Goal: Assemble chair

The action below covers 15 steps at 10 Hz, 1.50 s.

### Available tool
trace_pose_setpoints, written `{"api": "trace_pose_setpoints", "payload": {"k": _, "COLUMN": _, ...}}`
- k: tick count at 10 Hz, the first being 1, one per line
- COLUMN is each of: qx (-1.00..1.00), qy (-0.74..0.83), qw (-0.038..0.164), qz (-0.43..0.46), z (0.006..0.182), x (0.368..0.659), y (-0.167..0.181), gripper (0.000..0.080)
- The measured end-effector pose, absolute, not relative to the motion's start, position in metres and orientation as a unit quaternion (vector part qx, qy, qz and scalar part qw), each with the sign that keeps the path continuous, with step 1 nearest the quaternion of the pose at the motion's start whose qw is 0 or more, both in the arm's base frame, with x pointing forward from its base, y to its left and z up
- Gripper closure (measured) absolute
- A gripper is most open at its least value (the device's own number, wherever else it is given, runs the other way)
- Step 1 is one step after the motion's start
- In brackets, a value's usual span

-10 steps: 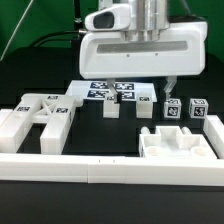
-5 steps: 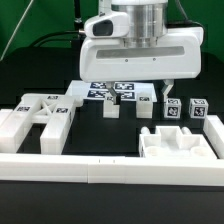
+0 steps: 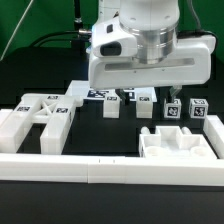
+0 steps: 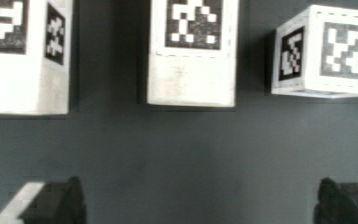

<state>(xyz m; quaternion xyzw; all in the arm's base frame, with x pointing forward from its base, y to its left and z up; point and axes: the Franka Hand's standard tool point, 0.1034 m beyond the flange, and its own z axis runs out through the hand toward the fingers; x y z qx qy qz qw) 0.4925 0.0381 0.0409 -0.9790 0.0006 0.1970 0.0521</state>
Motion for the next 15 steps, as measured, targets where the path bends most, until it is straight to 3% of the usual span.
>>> {"api": "trace_pose_setpoints", "payload": {"k": 4, "qx": -0.934, "qy": -0.022, "qw": 0.063, "qz": 0.350, "z": 0.041, "x": 0.486, "y": 0.036, "gripper": 0.0150}}
{"api": "trace_pose_setpoints", "payload": {"k": 5, "qx": -0.929, "qy": -0.032, "qw": 0.050, "qz": 0.365, "z": 0.041, "x": 0.492, "y": 0.032, "gripper": 0.0150}}
{"api": "trace_pose_setpoints", "payload": {"k": 10, "qx": -0.927, "qy": -0.033, "qw": 0.049, "qz": 0.371, "z": 0.039, "x": 0.488, "y": 0.032, "gripper": 0.0150}}
{"api": "trace_pose_setpoints", "payload": {"k": 12, "qx": -0.898, "qy": -0.035, "qw": 0.051, "qz": 0.435, "z": 0.038, "x": 0.475, "y": 0.032, "gripper": 0.0150}}
{"api": "trace_pose_setpoints", "payload": {"k": 15, "qx": -0.864, "qy": -0.028, "qw": 0.047, "qz": 0.501, "z": 0.024, "x": 0.473, "y": 0.029, "gripper": 0.0150}}
